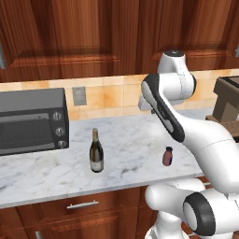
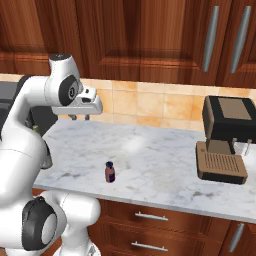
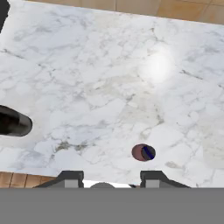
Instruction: There is a wine glass and glass cup on the dining counter. Place the wine bottle next to the wine glass and the juice bottle next to the glass cup.
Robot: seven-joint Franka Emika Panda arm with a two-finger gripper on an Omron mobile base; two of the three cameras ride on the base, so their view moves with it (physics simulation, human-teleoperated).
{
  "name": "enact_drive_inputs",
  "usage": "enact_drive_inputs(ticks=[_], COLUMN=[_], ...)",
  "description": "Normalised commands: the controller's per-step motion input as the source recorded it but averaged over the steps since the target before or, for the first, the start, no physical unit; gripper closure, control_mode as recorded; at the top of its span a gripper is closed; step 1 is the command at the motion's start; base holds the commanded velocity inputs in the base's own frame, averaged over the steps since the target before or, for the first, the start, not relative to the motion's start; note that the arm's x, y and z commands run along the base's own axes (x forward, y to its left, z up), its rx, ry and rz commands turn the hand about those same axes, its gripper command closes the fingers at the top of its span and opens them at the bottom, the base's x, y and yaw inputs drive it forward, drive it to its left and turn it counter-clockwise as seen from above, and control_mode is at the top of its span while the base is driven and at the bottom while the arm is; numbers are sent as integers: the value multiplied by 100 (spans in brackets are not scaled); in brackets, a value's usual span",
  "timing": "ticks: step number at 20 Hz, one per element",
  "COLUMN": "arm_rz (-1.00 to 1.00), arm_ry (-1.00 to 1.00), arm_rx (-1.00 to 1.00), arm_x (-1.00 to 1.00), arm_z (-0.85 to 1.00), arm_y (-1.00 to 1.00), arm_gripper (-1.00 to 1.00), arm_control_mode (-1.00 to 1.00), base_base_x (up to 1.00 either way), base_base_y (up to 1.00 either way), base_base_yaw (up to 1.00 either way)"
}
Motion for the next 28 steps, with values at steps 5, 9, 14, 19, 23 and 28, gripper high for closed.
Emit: enact_drive_inputs(ticks=[5, 9, 14, 19, 23, 28], arm_rz=[-6, -12, -8, -3, -10, -13], arm_ry=[-3, -13, -7, 0, 5, 3], arm_rx=[0, 4, 8, 10, 2, -1], arm_x=[-15, -36, -32, -10, -2, 1], arm_z=[-5, -9, -14, -19, -22, -27], arm_y=[-14, -29, -30, -28, -32, -28], arm_gripper=[-100, -100, -100, -100, -100, -100], arm_control_mode=[-100, -100, -100, -100, -100, -100], base_base_x=[0, 0, 0, 0, 0, 0], base_base_y=[0, 0, 0, 0, 0, 0], base_base_yaw=[0, 0, 0, 0, 0, 0])
